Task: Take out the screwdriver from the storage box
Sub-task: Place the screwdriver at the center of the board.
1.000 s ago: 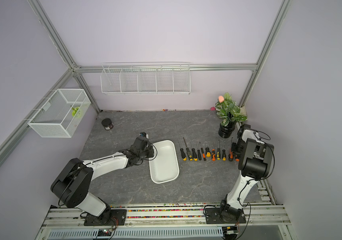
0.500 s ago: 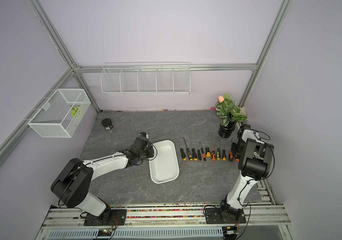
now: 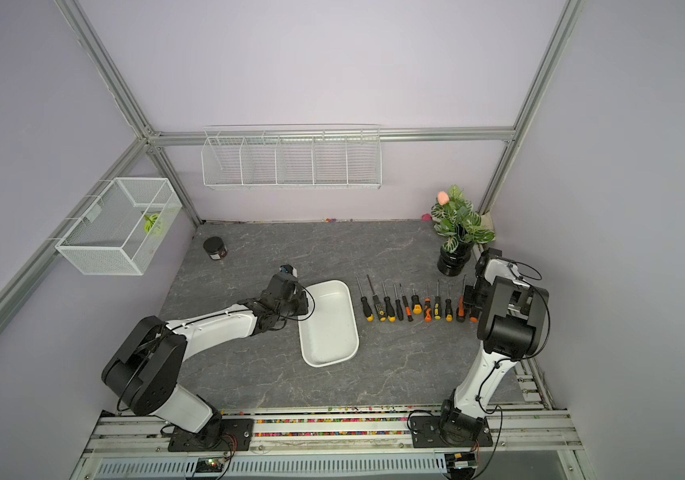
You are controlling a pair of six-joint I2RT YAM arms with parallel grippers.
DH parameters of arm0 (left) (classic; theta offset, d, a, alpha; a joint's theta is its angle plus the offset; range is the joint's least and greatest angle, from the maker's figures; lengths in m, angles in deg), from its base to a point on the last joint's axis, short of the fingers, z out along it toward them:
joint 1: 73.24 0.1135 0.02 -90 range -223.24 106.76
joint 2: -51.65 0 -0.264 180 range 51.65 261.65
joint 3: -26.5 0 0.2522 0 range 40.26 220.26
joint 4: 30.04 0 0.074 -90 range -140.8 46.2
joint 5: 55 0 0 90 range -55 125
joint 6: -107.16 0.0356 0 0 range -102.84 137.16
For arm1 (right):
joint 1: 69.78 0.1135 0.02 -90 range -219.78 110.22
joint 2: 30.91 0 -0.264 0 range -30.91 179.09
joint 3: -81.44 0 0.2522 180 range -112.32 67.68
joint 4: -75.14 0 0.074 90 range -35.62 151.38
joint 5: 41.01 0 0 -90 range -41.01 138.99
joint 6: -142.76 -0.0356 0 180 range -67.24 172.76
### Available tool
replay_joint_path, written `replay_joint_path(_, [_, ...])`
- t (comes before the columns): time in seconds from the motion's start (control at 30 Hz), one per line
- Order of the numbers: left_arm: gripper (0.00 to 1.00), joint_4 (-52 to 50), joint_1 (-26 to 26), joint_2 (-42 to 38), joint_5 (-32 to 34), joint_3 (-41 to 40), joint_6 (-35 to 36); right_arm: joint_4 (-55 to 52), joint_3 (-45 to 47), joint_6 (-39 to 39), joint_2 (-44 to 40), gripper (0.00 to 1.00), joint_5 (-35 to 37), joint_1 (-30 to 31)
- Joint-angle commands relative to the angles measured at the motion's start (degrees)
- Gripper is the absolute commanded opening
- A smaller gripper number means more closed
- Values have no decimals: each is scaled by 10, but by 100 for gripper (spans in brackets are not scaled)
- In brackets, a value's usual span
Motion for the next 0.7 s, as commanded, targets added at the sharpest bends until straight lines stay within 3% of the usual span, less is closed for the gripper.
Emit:
replay_joint_path(0.0, [0, 12, 3, 9, 4, 7, 10, -9, -7, -9, -20, 52, 13, 1])
replay_joint_path(0.67, [0, -41, 6, -25, 38, 0, 27, 22, 42, -36, -137, 55, -19, 45])
